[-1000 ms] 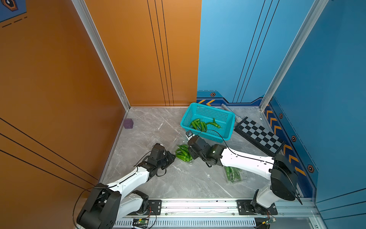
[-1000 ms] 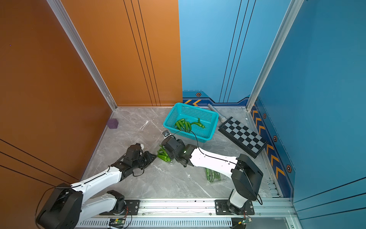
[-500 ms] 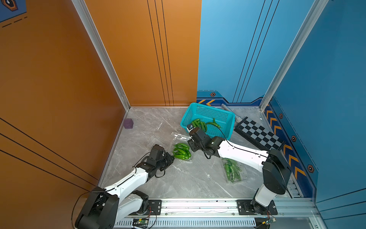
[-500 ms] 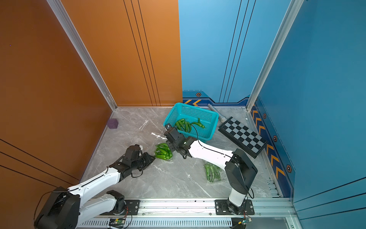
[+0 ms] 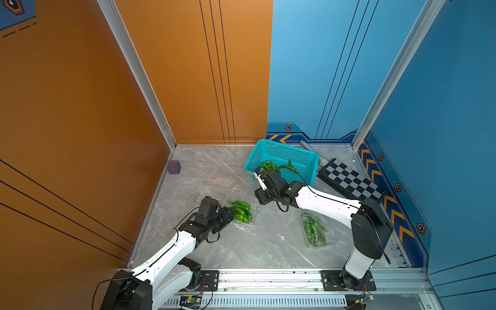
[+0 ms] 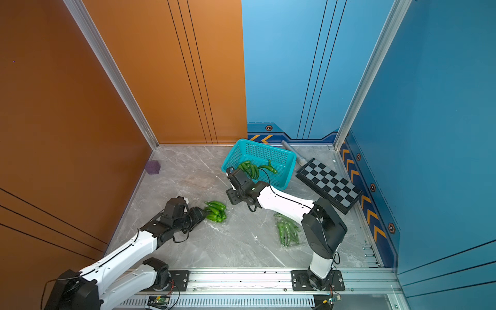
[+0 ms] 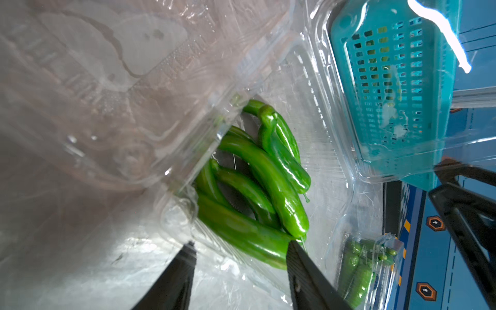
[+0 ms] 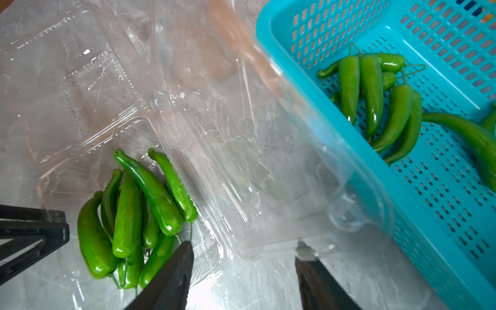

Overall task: Take small green peppers out of containers
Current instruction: Open the packing box at the center of the board, then pick up the green pepper from the packing box.

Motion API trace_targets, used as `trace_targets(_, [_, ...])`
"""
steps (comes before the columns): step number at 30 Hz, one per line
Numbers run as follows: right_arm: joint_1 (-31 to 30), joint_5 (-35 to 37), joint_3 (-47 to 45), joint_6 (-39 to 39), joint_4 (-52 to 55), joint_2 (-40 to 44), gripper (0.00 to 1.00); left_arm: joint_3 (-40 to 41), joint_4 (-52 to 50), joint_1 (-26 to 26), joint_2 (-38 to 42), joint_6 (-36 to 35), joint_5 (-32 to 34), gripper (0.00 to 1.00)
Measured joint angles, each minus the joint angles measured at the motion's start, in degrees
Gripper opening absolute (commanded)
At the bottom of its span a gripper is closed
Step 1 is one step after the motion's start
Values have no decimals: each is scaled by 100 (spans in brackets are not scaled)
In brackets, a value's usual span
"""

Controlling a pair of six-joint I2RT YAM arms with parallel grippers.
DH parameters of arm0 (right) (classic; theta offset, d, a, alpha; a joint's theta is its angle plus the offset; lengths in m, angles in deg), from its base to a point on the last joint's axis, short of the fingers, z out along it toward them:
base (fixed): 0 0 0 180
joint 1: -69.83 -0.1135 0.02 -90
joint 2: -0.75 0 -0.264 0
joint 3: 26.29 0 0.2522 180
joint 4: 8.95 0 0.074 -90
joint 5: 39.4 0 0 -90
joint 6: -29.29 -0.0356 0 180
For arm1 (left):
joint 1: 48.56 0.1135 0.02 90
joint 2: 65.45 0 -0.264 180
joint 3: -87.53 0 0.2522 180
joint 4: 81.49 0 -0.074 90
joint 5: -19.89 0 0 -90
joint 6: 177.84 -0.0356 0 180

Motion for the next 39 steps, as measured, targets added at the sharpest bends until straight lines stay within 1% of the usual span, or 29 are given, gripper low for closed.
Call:
trace_targets(4, [-26, -70, -4, 0, 48, 131, 61, 0, -74, 11, 7, -17, 2, 58])
trace_targets(9, [-186, -72, -42, -24, 258, 789, 61, 2, -151, 15, 136, -22, 2, 62])
trace_targets(13, [-372, -63, -46, -92, 286, 1421, 61, 13, -232, 37, 424, -20, 24, 63])
trace_targets(17, [-481, -76, -48, -177, 284, 1574, 59, 33, -299, 90, 629, -22, 81, 64])
trace_targets(21, [-531, -278, -52, -264, 284, 1290, 55, 105, -356, 129, 664, -20, 90, 64])
trace_targets(24, [-570, -577, -52, -345, 269, 861, 53, 170, -409, 146, 669, -20, 90, 64])
trace_targets(27, [-584, -1023, -52, -479, 179, 389, 53, 214, -435, 177, 765, -20, 87, 64])
trace_targets(29, [-588, -1305, -52, -595, 109, 101, 50, 234, -439, 199, 848, -22, 90, 66])
trace_targets(31, [-586, -1552, -52, -765, 20, -138, 50, 238, -452, 210, 935, -33, 90, 69])
trace_targets(35, [-573, -1926, -52, -1086, -227, -367, 50, 289, -452, 240, 1040, -24, 90, 69])
trace_targets(39, [-501, -2304, -133, -1438, -581, -402, 49, 343, -474, 278, 1032, -35, 90, 69])
